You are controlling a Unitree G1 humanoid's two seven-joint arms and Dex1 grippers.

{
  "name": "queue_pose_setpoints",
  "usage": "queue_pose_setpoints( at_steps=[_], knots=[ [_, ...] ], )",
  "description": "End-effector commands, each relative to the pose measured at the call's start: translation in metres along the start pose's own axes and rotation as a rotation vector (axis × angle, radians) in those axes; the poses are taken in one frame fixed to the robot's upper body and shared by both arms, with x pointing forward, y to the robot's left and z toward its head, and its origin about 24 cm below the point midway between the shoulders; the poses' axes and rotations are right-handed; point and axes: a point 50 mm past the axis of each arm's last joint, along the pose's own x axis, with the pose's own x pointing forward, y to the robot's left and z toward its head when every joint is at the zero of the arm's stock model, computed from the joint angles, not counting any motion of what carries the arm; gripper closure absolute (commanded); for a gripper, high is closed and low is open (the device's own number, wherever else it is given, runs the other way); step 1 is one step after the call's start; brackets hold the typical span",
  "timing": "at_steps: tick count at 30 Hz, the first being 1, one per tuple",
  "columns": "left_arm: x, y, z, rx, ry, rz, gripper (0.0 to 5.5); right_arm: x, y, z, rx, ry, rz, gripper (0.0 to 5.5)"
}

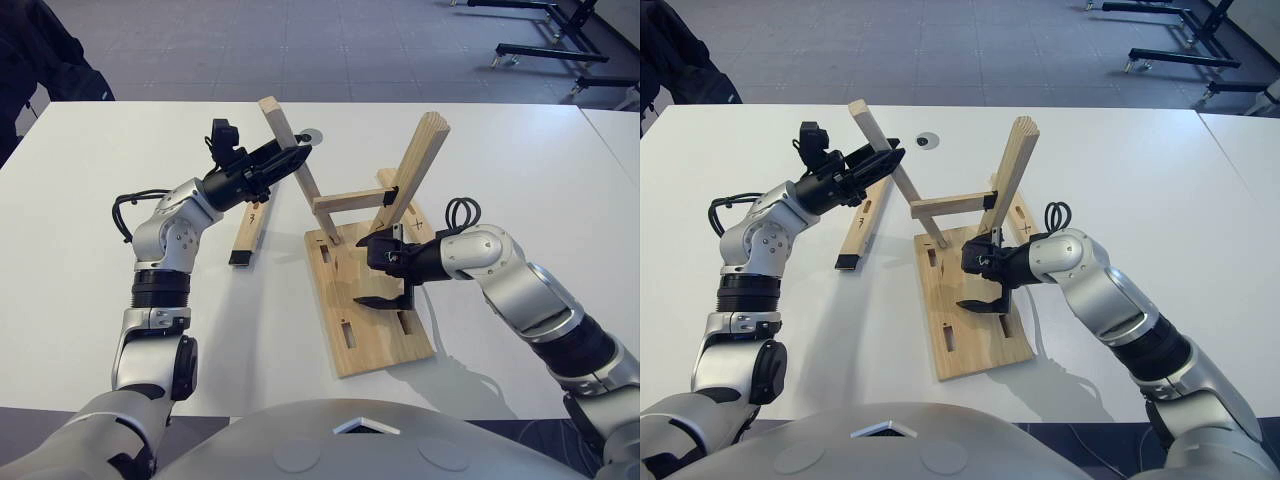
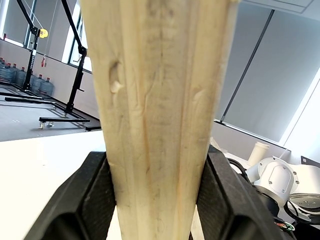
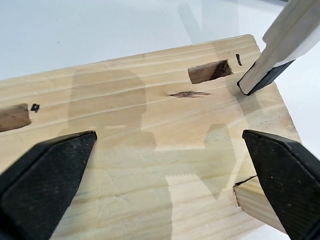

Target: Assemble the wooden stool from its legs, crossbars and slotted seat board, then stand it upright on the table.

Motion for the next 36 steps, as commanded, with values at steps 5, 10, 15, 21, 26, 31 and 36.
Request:
queue_pose_setpoints(
  at_steps=[5,10,15,21,26,31,36],
  knots=[
    [-0.002,0.0,-0.001,0.011,0.022,0.005,3.46,-0.009,-0.001,0.012,0.027,-0.046,0.05,0.1],
    [-0.002,0.0,-0.001,0.011,0.016,0.008,3.46,-0.024,-0.01,0.031,0.215,-0.155,0.12,0.1],
    [-0.007,-0.005,0.005,0.017,0.015,-0.003,3.46,-0.039,-0.006,0.022,0.296,-0.119,0.184,0.1],
    [-0.021,-0.017,0.016,0.022,0.03,-0.017,3.46,-0.056,0.004,-0.005,0.348,-0.026,0.256,0.1],
    [-0.023,-0.02,0.008,-0.002,0.047,-0.016,3.46,-0.049,0.014,-0.025,0.29,0.013,0.25,0.1],
    [-0.021,-0.019,-0.005,-0.028,0.052,-0.006,3.46,-0.043,0.021,-0.036,0.205,0.061,0.22,0.1],
    [-0.022,-0.017,-0.011,-0.03,0.066,0.004,3.46,-0.041,0.022,-0.04,0.152,0.073,0.204,0.1]
  ],
)
